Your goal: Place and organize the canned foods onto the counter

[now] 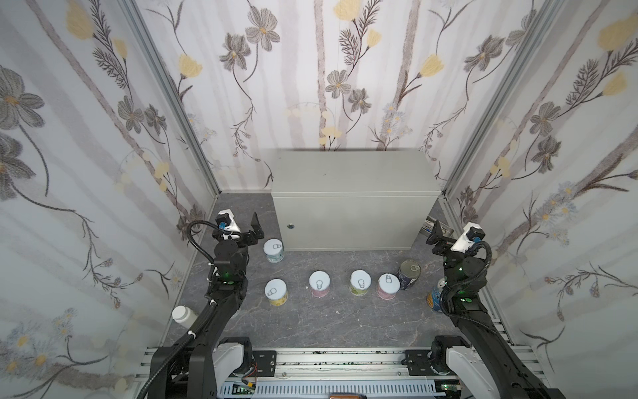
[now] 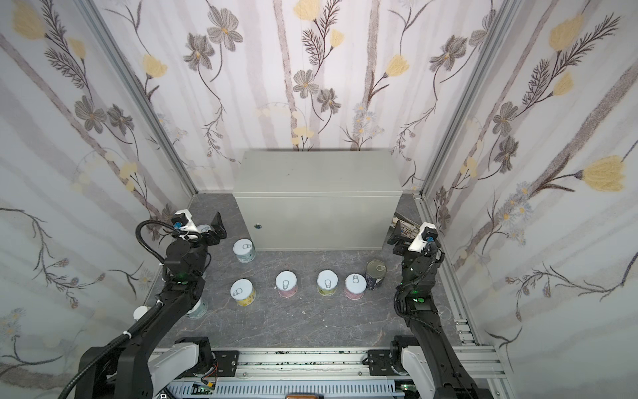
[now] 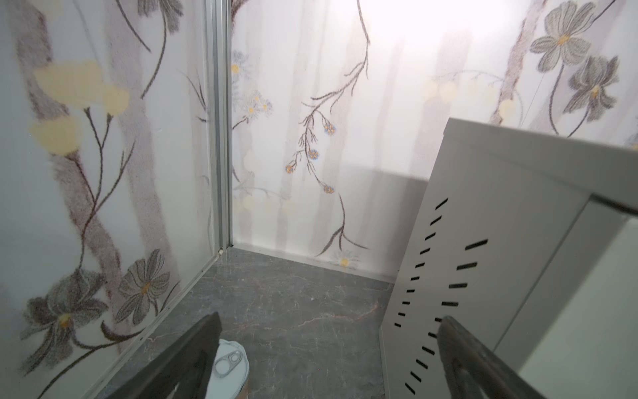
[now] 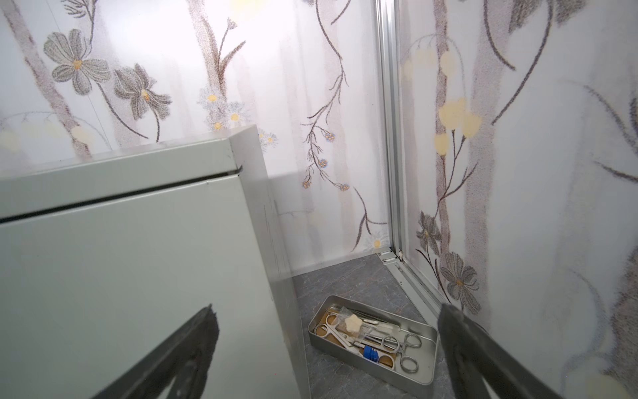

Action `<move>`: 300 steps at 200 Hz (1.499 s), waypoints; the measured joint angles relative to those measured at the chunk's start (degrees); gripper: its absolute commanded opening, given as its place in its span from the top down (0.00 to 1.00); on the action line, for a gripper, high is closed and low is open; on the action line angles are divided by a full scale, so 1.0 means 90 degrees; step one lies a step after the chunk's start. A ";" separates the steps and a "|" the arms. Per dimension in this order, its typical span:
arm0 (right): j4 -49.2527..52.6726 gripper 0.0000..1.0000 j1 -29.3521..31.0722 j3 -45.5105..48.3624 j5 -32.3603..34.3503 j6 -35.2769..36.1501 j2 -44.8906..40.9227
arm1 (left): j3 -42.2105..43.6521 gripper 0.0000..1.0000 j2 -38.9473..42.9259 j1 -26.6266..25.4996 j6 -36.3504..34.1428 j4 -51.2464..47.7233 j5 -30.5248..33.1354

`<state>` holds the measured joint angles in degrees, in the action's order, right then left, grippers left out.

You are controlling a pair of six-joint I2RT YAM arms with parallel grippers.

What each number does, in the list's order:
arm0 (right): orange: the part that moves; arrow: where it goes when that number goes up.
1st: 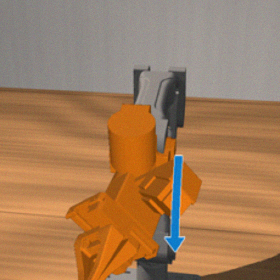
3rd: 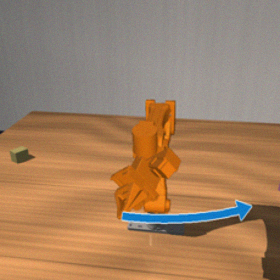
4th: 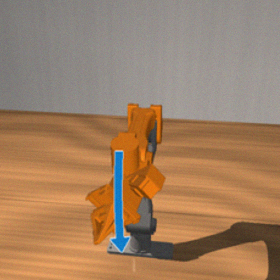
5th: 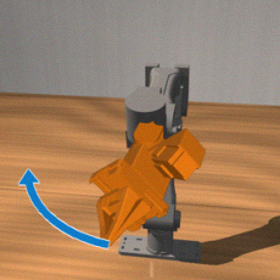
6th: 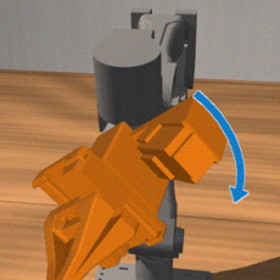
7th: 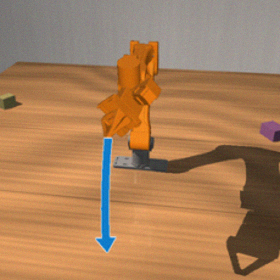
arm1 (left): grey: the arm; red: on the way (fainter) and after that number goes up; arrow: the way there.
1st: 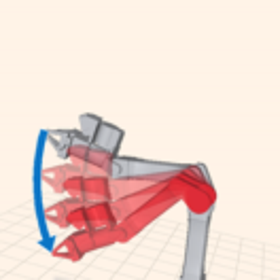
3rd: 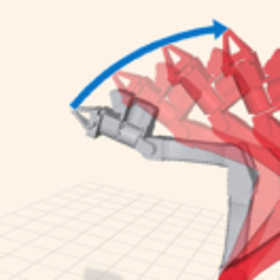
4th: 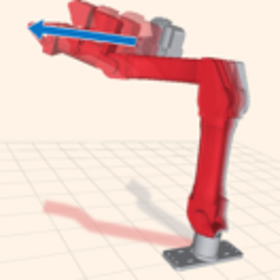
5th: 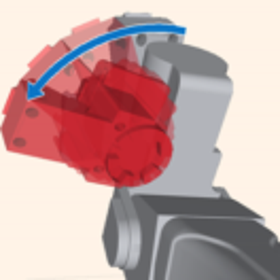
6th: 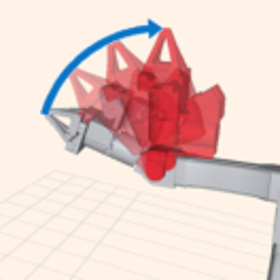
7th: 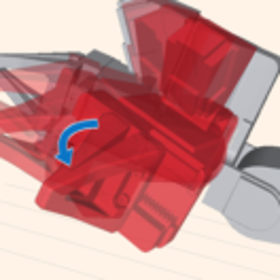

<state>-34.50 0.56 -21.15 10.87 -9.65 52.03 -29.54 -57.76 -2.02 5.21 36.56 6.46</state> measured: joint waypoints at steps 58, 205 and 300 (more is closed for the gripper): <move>0.2608 0.00 0.0187 -0.0673 -0.0352 -0.0542 -0.1314 | -0.0712 0.00 0.1100 -0.1168 0.0301 -0.2759 0.0270; 0.5340 0.00 0.3871 -0.1015 0.0029 -0.1122 -0.1530 | -0.0646 0.00 0.0044 -0.6016 0.1183 -0.4983 0.2195; 0.4821 0.00 0.4456 -0.0903 0.0119 -0.1253 -0.1321 | 0.0080 0.00 -0.0831 -0.6159 0.1639 -0.4192 0.1508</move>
<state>8.88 40.66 -29.28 11.94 -20.93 40.14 -28.82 -65.23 -57.45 19.97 -1.17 20.03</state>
